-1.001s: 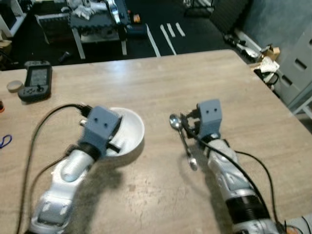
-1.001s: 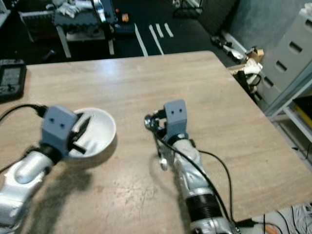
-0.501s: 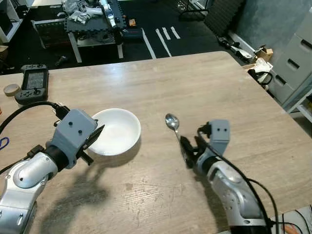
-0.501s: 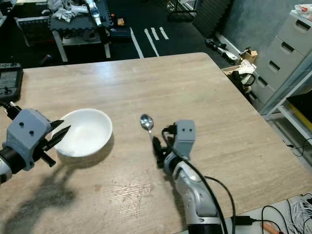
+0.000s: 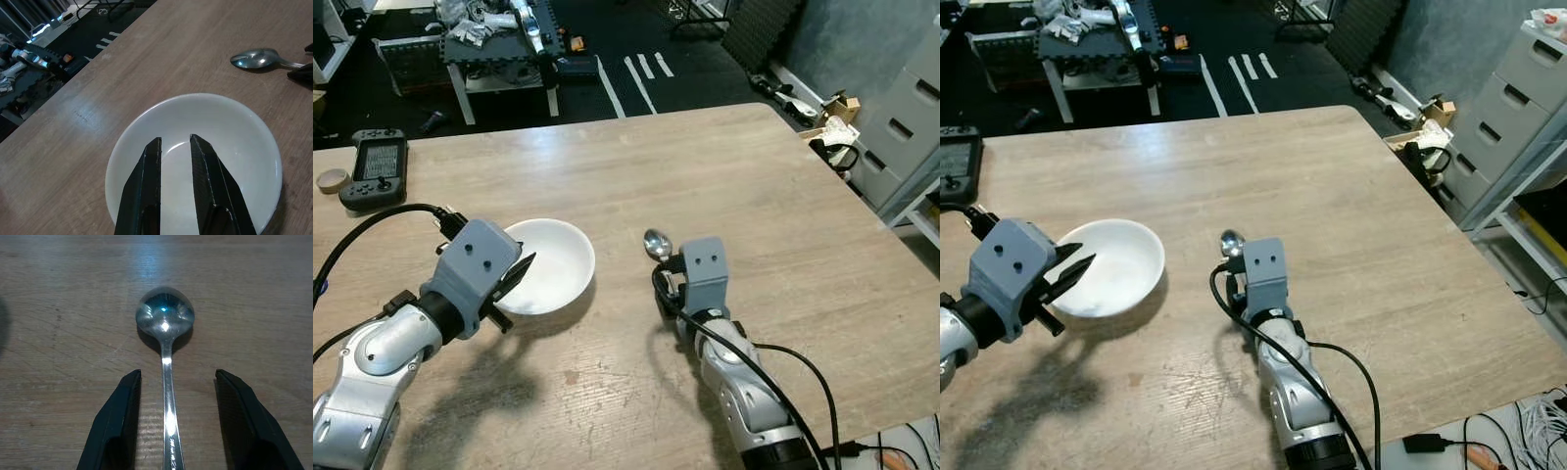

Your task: Setting the table

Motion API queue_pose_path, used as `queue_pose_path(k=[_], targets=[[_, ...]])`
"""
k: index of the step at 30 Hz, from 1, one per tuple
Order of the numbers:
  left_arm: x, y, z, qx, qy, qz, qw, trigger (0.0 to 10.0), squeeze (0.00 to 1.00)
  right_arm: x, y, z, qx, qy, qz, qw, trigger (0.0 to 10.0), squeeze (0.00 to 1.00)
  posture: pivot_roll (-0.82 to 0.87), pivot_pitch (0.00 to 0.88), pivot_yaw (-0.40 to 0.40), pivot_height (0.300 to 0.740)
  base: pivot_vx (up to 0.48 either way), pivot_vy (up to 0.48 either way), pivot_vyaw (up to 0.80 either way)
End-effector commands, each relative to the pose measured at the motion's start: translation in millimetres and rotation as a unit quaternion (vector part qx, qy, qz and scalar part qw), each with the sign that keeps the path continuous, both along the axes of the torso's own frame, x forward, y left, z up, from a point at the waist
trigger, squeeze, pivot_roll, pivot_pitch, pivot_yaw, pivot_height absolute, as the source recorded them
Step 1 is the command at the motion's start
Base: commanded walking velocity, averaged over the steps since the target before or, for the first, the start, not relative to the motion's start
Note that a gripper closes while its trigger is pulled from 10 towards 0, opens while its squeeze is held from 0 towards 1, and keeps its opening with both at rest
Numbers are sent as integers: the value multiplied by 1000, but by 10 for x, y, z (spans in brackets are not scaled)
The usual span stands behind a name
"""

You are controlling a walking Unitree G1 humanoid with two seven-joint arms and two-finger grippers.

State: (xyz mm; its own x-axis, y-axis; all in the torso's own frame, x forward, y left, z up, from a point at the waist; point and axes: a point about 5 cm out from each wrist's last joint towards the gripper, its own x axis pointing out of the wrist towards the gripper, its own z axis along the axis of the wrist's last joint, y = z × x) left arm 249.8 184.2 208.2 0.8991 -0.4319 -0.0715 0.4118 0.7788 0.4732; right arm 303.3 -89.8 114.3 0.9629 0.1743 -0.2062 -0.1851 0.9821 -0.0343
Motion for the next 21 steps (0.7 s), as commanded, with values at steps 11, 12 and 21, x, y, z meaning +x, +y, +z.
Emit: queue_pose_path(k=[11,12,21], targets=[[-17,-21,-8,-9,1,5,1000,10000,0,-120,-15,-302,51,83,-8,995,0,0,107,101,47,740,0,0,0],[-17,-21,-8,-9,1,5,1000,10000,0,-120,-15,-302,51,83,-8,995,0,0,107,101,47,740,0,0,0],[-8,-51,-25,-14,1,7,1000,10000,0,-16,-102,14,95,-6,-37,995,0,0,103,105,45,740,0,0,0]])
